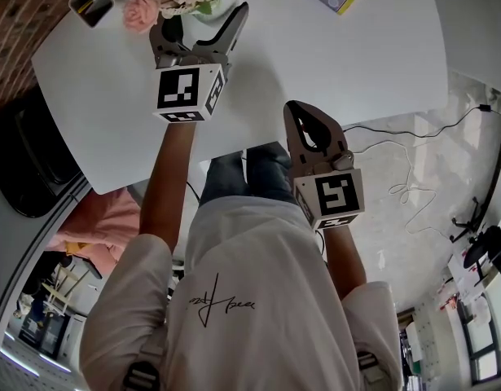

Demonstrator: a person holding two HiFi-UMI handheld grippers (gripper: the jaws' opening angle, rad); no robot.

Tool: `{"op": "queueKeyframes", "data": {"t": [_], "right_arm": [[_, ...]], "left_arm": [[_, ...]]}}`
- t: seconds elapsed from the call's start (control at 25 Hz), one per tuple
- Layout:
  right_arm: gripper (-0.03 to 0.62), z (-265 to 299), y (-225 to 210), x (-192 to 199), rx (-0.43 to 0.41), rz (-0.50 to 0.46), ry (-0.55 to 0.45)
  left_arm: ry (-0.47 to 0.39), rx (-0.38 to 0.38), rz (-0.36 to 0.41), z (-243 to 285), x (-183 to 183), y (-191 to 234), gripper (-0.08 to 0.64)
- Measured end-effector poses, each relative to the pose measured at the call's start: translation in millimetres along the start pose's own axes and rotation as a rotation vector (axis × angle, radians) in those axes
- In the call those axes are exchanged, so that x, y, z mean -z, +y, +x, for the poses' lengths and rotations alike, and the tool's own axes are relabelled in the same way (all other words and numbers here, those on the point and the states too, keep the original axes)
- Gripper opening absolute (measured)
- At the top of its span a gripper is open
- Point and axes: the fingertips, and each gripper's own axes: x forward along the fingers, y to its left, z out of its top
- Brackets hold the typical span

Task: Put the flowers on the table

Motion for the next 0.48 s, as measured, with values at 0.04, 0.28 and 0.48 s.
{"op": "queueKeyframes", "data": {"t": [0.04, 0.28, 0.48], "right_arm": [[0.025, -1, 1, -1, 0.0, -0.001, -0.001], [0.025, -6, 6, -4, 0.01, 0.003, -0.014], [0.025, -14, 5, -5, 0.014, 0.008, -0.019]], "left_arm": [[0.0, 0.001, -0.001, -2, -1, 0, 0.42], [0.004, 0.01, -0.015, -11, -3, -4, 0.42], [0.019, -0.011, -0.011, -16, -3, -6, 0.419]]}}
